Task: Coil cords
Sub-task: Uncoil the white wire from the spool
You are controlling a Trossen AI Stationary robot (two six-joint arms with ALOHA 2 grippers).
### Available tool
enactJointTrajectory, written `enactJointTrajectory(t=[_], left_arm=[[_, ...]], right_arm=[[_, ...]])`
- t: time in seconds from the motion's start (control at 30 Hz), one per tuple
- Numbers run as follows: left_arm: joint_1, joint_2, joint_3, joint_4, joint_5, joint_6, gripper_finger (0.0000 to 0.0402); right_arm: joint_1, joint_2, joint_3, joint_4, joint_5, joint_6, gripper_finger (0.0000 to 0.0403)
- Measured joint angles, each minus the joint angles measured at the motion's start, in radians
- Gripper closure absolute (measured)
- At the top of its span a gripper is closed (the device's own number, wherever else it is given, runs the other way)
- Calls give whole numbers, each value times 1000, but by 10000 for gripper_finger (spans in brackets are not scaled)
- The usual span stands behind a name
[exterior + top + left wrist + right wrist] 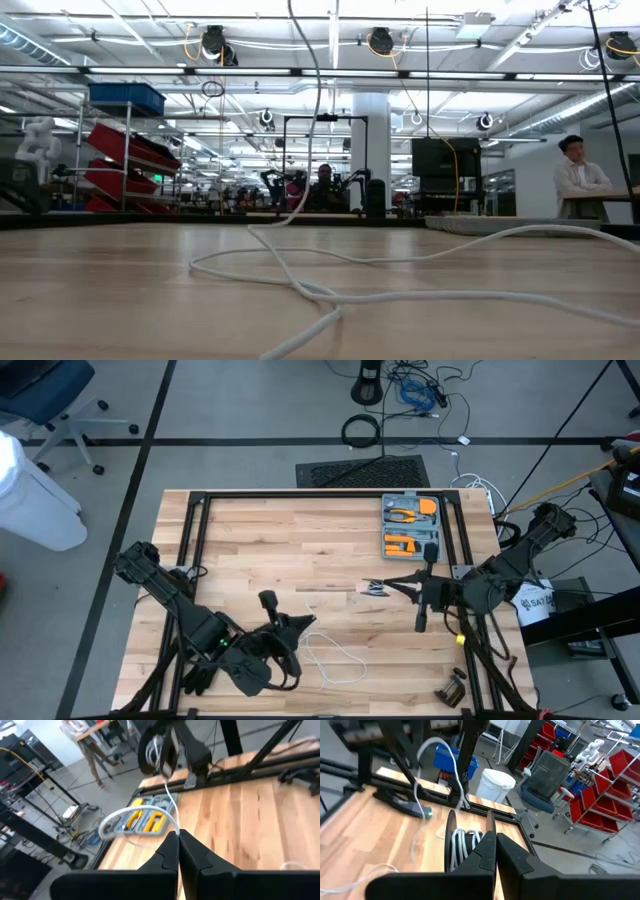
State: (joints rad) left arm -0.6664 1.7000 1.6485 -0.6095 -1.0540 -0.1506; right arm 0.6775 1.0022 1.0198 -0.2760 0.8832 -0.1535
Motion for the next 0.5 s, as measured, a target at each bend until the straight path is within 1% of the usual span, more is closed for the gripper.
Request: enactJointTrajectory(t=[0.13,0.33,0.4,0.5], left_arm=[[13,0,-11,-1,66,-22,370],[12,0,-13,3,131,-27,304],[12,0,-13,22,139,-28,286],[24,5,-16,89,139,-27,270]], right_arm=[[7,-27,0,22,0,70,403],[7,-65,0,24,1,164,403],[7,-72,0,25,4,180,403],[7,-73,0,34,5,201,403]])
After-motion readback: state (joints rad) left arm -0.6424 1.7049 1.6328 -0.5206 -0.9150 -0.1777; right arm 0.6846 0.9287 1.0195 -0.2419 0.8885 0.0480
